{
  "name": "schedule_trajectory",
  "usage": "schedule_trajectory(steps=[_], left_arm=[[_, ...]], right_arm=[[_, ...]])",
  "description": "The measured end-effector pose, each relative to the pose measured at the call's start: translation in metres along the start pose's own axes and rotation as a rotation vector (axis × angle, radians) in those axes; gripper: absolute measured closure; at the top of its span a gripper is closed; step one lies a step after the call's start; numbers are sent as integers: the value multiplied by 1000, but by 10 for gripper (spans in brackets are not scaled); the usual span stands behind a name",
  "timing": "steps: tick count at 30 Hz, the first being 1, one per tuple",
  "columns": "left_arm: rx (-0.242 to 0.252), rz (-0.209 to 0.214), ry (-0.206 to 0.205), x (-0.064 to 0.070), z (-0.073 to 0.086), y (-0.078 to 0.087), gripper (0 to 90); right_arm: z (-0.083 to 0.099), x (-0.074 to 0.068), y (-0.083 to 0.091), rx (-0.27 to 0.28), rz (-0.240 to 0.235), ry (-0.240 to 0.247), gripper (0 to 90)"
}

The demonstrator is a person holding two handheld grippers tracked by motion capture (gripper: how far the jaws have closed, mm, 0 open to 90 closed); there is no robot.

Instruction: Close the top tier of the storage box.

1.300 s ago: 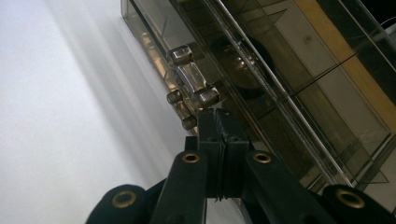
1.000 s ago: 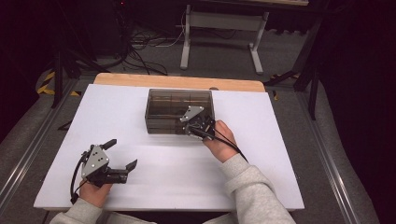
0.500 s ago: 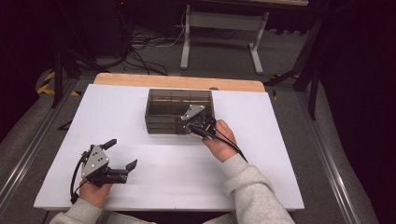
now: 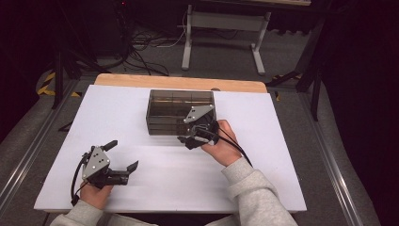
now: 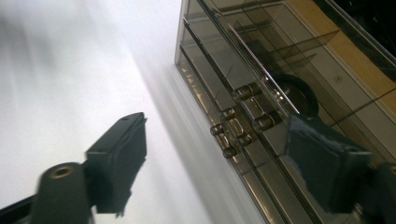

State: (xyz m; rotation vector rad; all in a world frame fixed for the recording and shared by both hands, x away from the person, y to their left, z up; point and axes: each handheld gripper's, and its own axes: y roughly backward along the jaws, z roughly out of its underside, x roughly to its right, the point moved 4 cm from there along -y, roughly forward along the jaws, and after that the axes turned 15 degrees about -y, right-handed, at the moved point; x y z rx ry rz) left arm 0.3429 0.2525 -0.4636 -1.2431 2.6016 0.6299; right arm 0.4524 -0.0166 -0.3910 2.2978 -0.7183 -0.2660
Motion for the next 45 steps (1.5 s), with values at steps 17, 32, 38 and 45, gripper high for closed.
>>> schedule_trajectory(steps=[17, 32, 38, 45], left_arm=[[-4, 4, 2, 0, 1, 1, 9], [-5, 0, 3, 0, 1, 0, 8], [-5, 2, 3, 0, 1, 0, 8], [-6, 1, 2, 0, 1, 0, 8]], right_arm=[[1, -2, 16, 84, -44, 6, 34], [21, 4, 42, 183, -53, -51, 2], [37, 9, 51, 214, -47, -82, 3], [57, 16, 65, 268, -34, -120, 0]])
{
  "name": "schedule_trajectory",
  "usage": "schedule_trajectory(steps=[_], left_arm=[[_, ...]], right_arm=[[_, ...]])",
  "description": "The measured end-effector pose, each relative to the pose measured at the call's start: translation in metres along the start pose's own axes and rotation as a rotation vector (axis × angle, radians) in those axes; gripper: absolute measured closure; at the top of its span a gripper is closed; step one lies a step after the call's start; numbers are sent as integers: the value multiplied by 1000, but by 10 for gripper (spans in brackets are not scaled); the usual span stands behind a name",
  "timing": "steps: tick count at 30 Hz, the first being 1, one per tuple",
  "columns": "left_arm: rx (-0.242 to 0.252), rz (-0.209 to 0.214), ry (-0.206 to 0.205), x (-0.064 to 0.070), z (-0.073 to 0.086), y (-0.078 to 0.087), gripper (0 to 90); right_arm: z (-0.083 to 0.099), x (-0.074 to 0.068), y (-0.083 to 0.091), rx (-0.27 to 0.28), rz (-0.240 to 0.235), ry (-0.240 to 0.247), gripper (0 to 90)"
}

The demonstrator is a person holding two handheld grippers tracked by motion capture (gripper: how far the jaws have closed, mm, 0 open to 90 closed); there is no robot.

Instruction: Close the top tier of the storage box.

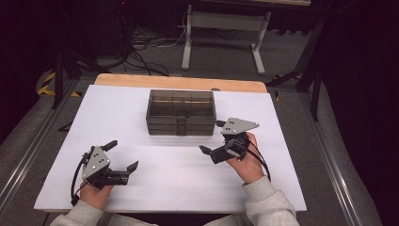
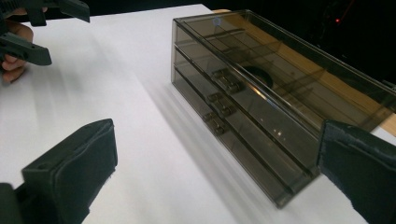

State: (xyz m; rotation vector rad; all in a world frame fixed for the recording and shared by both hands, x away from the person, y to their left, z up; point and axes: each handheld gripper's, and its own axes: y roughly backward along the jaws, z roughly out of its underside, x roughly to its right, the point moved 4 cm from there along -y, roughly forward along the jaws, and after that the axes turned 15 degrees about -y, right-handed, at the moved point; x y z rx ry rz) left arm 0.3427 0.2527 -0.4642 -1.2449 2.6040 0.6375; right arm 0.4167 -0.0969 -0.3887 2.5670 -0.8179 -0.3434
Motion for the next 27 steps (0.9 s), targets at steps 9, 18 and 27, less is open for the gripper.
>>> schedule_trajectory(steps=[9, 18, 27], left_arm=[[0, 0, -1, 0, 0, 0, 8], [1, 0, -3, 0, 0, 0, 8], [2, 2, -4, 0, 0, 0, 8]], right_arm=[[25, 13, 16, 23, 52, -36, 0], [47, 20, 21, 23, 60, -76, 0], [66, 24, 26, 56, 82, -96, 5]])
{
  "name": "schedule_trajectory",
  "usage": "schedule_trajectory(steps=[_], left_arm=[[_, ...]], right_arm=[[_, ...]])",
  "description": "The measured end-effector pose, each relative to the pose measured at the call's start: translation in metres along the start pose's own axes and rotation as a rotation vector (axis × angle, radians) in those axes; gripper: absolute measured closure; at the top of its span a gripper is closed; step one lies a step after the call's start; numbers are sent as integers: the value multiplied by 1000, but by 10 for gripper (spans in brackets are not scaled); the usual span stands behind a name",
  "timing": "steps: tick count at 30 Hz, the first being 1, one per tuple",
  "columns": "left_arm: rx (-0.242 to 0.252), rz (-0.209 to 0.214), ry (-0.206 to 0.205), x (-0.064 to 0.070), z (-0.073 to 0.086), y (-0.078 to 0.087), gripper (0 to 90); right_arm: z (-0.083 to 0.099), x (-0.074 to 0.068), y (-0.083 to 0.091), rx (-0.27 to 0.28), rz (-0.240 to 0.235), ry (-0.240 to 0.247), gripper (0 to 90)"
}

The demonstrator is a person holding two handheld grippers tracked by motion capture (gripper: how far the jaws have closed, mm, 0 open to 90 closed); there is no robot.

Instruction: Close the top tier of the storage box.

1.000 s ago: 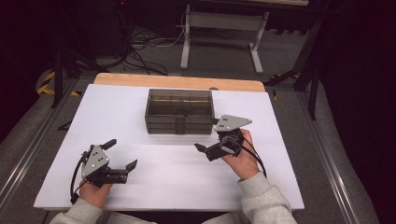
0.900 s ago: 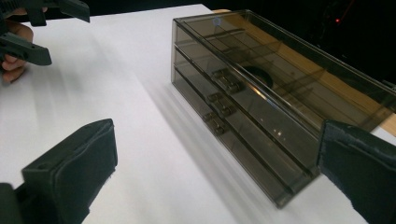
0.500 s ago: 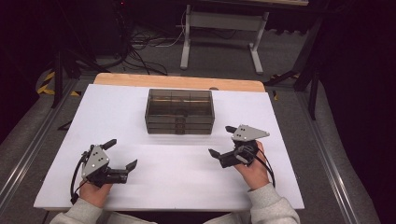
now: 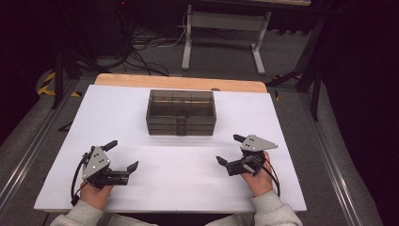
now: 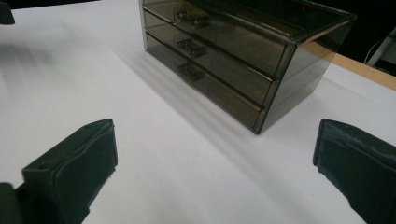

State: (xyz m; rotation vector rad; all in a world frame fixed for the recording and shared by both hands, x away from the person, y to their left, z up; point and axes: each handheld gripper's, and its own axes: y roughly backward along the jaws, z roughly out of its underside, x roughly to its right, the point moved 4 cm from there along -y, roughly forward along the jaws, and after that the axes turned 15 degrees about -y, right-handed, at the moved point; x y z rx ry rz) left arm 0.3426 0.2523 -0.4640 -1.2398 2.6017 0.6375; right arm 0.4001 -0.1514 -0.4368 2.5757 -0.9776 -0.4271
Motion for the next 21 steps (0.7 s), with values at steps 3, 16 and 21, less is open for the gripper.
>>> schedule_trajectory(steps=[3, 16, 21], left_arm=[[1, 0, 2, 0, 0, 0, 8], [0, -1, 5, 0, 0, 0, 8], [-1, -1, 5, 0, 0, 0, 8]], right_arm=[[7, 4, 1, -6, 4, -8, 4], [26, 8, 6, -26, 20, 2, 5], [31, 9, 8, -30, 21, -9, 5]])
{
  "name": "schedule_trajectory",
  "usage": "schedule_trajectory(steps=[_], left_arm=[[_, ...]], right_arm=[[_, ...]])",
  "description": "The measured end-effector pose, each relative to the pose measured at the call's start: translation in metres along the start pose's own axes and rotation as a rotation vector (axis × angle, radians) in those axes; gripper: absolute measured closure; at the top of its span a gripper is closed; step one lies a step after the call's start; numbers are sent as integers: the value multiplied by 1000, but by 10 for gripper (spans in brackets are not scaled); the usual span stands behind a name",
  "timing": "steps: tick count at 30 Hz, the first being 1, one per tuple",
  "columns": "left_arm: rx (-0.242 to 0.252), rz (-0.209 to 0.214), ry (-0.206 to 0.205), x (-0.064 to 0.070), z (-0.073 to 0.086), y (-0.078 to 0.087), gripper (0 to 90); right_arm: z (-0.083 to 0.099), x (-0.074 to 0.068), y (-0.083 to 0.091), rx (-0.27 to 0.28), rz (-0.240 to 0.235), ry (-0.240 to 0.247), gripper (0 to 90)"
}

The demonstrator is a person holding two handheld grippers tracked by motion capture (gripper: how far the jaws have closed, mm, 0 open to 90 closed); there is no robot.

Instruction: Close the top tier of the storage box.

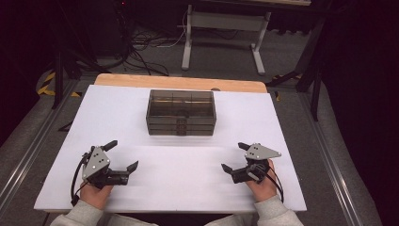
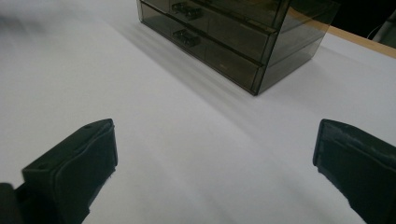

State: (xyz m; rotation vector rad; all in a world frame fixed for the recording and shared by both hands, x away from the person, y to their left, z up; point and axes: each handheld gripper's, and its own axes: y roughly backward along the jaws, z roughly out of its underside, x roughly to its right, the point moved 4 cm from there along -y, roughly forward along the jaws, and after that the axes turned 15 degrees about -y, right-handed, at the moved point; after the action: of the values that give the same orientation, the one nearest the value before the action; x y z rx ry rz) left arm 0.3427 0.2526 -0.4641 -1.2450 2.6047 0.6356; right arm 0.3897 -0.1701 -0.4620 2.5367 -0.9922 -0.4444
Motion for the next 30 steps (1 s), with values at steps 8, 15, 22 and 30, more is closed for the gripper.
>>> schedule_trajectory(steps=[8, 15, 22, 30], left_arm=[[-1, 1, 0, 0, 0, 0, 8], [0, 3, -4, 0, 0, 0, 8], [-3, 4, -13, 1, 0, 0, 8], [-2, 3, -12, 1, 0, -1, 9]], right_arm=[[8, 1, 2, -15, 5, -14, 5], [12, 0, 4, -20, 5, -21, 5], [13, 3, 4, -12, 10, -45, 5], [12, 3, 3, -8, 9, -40, 5]])
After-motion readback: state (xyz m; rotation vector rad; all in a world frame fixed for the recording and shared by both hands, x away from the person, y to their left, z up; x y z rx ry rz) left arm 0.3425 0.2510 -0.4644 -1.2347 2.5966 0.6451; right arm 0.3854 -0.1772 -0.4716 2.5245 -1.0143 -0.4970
